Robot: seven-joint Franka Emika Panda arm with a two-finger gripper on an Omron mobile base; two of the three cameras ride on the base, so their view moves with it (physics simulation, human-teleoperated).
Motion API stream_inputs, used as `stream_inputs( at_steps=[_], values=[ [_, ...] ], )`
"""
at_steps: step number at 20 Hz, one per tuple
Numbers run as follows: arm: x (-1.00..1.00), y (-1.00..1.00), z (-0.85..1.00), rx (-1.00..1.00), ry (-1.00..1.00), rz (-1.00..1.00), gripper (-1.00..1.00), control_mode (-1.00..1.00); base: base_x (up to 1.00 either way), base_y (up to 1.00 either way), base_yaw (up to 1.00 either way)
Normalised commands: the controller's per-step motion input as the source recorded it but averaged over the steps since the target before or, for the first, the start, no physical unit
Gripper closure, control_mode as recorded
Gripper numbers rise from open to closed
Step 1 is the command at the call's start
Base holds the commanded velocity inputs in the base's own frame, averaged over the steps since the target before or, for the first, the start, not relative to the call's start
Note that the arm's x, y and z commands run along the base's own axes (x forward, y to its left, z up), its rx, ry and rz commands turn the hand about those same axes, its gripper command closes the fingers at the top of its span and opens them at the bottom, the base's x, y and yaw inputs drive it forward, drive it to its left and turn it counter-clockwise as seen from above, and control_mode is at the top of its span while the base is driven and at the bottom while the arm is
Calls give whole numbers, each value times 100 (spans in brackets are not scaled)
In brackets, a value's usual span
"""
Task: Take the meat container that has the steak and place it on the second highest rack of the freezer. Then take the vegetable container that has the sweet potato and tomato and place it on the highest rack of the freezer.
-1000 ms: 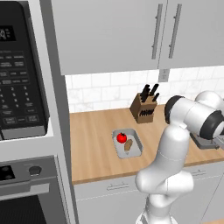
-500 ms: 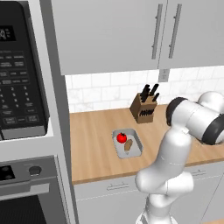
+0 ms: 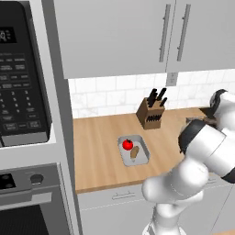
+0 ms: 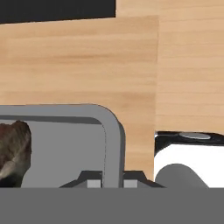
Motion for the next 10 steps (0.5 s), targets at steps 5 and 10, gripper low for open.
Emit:
stream_inputs(
  at_steps=[5,10],
  values=[
    [-30,100,57,-17,-25,-12,100,-100,0,0,0],
    [-45,100,55,-12,-15,-2,100,-100,0,0,0]
  ],
)
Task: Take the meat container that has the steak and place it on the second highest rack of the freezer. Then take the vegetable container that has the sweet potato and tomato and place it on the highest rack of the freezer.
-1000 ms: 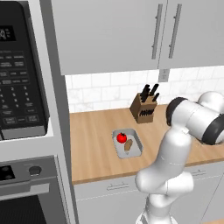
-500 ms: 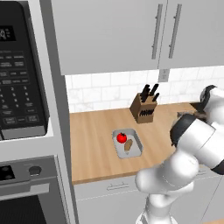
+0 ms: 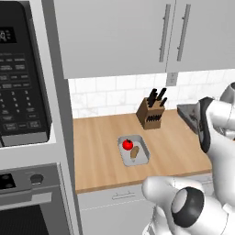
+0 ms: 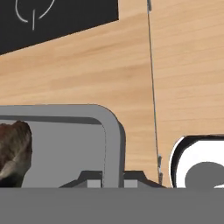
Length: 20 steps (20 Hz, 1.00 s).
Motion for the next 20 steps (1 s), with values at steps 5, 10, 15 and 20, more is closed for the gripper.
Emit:
stream_inputs(
  at_steps=[5,10,15,20],
  values=[
    [-16,100,59,-7,0,0,100,-100,0,0,0],
    [-19,93,67,-1,8,0,100,-100,0,0,0],
    [-15,85,55,1,10,0,100,-100,0,0,0],
    [-18,49,29,12,7,4,100,-100,0,0,0]
  ],
)
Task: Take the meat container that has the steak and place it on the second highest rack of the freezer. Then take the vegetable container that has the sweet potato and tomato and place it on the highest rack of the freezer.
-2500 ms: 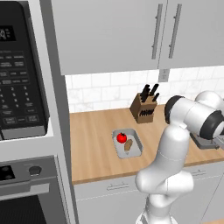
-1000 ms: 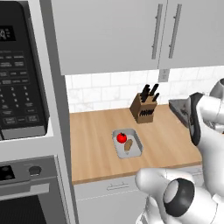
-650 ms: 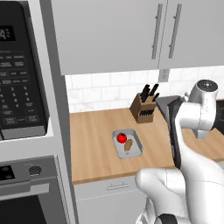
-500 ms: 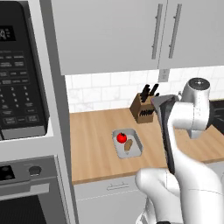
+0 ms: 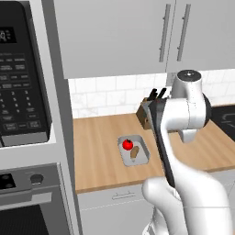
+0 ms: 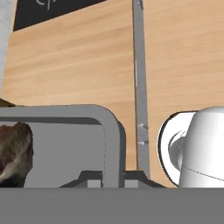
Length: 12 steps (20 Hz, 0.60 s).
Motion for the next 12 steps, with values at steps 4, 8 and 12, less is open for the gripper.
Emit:
stream_inputs(
  at_steps=[4,8,12],
  values=[
    [0,11,2,20,0,8,100,-100,0,0,0],
    [0,-1,-9,10,-23,0,100,-100,0,0,0],
    [-4,0,0,1,-10,0,100,-100,0,0,0]
  ],
)
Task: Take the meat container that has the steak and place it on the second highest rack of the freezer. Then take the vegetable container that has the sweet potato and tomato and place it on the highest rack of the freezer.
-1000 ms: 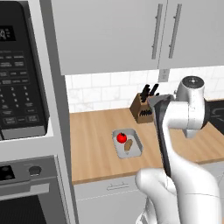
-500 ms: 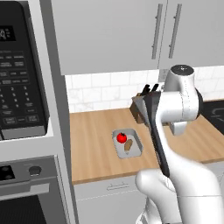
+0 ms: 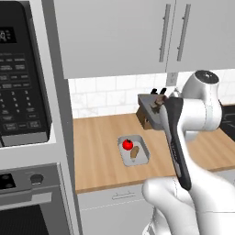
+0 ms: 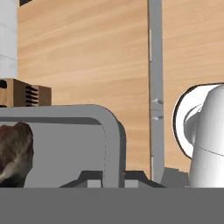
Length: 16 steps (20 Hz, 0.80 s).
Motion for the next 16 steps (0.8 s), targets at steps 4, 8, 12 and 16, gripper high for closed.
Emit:
stream_inputs(
  at_steps=[4,8,12,16],
  values=[
    [-3,0,6,0,0,0,100,-100,0,0,0],
    [0,0,13,0,0,0,100,-100,0,0,0],
    [0,0,4,0,0,0,100,-100,0,0,0],
    [0,0,0,0,0,0,100,100,-1,0,0]
  ],
)
